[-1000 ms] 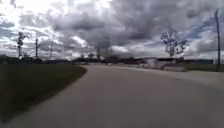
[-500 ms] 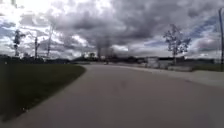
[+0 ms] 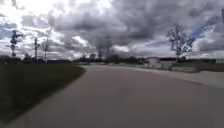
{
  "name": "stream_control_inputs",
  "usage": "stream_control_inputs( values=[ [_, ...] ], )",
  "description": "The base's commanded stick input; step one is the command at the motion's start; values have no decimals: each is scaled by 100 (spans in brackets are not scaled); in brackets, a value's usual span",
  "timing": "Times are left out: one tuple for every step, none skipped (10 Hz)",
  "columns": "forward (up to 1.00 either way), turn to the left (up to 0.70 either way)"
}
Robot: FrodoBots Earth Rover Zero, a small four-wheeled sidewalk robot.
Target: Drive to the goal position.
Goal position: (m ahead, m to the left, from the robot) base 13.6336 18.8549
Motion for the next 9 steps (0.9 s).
stream_control_inputs(
  values=[
    [100,0],
    [100,0],
    [100,0],
    [100,0],
    [100,0],
    [100,0],
    [100,0],
    [100,0],
    [100,0]
  ],
)
